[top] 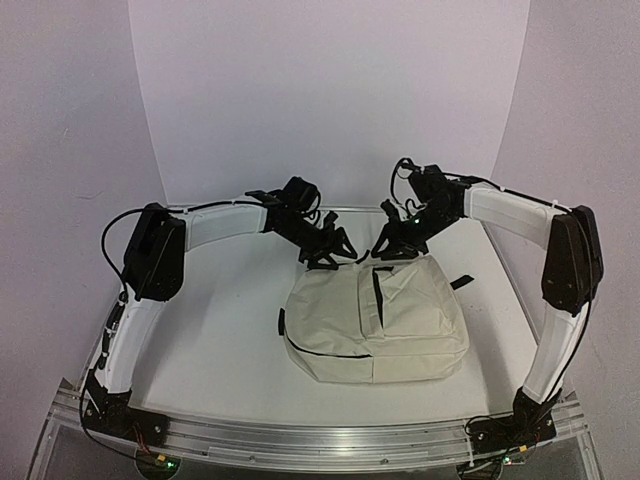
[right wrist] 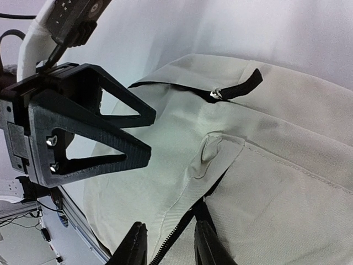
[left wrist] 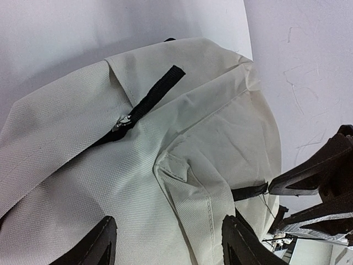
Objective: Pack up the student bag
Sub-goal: Zip the student bag at the center of the board.
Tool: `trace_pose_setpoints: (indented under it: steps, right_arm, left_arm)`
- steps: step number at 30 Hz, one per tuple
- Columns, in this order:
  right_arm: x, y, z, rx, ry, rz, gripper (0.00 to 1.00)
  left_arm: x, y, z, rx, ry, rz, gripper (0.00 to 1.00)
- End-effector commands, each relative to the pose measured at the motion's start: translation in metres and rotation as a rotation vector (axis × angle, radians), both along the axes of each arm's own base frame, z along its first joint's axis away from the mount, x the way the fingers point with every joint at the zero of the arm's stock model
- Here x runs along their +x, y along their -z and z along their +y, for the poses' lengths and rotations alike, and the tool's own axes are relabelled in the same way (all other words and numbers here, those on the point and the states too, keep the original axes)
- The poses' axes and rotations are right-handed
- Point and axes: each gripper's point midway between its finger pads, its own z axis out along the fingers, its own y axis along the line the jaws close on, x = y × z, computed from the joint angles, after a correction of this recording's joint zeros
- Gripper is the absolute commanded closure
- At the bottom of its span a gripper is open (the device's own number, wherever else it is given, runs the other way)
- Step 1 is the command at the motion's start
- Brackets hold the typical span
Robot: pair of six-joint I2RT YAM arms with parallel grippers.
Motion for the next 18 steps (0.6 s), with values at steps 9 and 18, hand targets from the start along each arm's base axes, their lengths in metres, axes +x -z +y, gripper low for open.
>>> trace_pose_setpoints:
  steps: [9, 18]
  right_arm:
    - [-0.025, 0.026, -0.017, -0.132, -0.113, 0.005, 0.68]
    - [-0.032, 0.031, -0.012, -0.212, -0.197, -0.042, 0.65]
  left_arm:
    - [0.001, -0.039, 0.000, -0.054, 0.007, -0.071, 0.34]
    - [0.003, -0.038, 0.000, -0.052, -0.001, -0.070, 0.34]
